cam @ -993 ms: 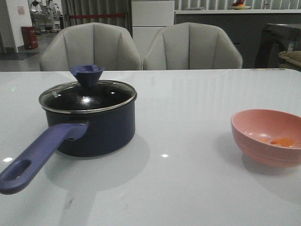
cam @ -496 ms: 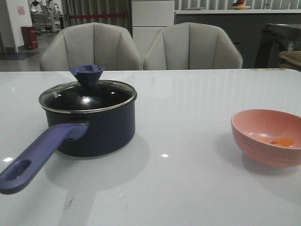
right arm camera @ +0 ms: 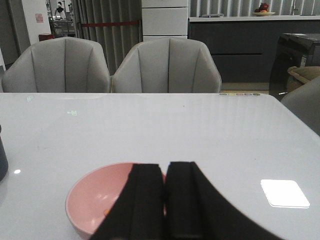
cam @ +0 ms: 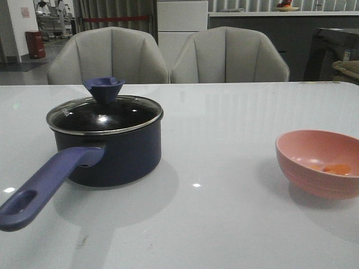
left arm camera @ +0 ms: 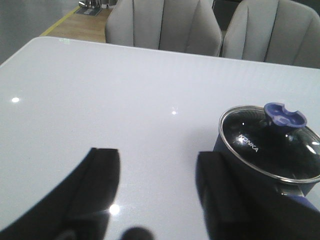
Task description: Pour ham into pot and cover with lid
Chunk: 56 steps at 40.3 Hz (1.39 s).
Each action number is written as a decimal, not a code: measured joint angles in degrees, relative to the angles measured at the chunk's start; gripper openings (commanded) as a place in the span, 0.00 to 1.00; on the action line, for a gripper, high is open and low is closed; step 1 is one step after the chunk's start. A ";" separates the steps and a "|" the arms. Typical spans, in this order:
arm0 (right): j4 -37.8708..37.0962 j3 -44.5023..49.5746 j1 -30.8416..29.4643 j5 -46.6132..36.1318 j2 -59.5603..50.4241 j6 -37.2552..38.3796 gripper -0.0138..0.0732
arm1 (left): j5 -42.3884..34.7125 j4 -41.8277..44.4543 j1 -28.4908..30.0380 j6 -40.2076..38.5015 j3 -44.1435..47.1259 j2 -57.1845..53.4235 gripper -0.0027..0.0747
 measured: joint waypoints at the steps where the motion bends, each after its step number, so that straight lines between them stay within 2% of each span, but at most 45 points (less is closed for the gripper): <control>1: 0.00 0.00 0.00 0.00 0.00 0.00 0.34 | 0.42 0.00 0.00 0.00 -0.27 0.46 0.81; 12: 0.00 0.00 0.00 0.00 0.00 0.00 0.34 | 6.72 1.02 -5.57 1.03 -7.48 11.28 0.82; 30: 0.00 0.00 0.00 0.00 0.00 0.00 0.34 | 12.78 -0.11 -16.99 1.26 -33.17 43.83 0.82; 42: 0.00 0.00 0.00 0.00 0.00 0.00 0.34 | 23.47 -0.13 -22.45 1.50 -52.23 65.41 0.82; 56: 0.00 0.00 0.00 0.00 0.00 0.00 0.34 | 39.57 -4.91 -23.17 8.16 -74.65 85.84 0.82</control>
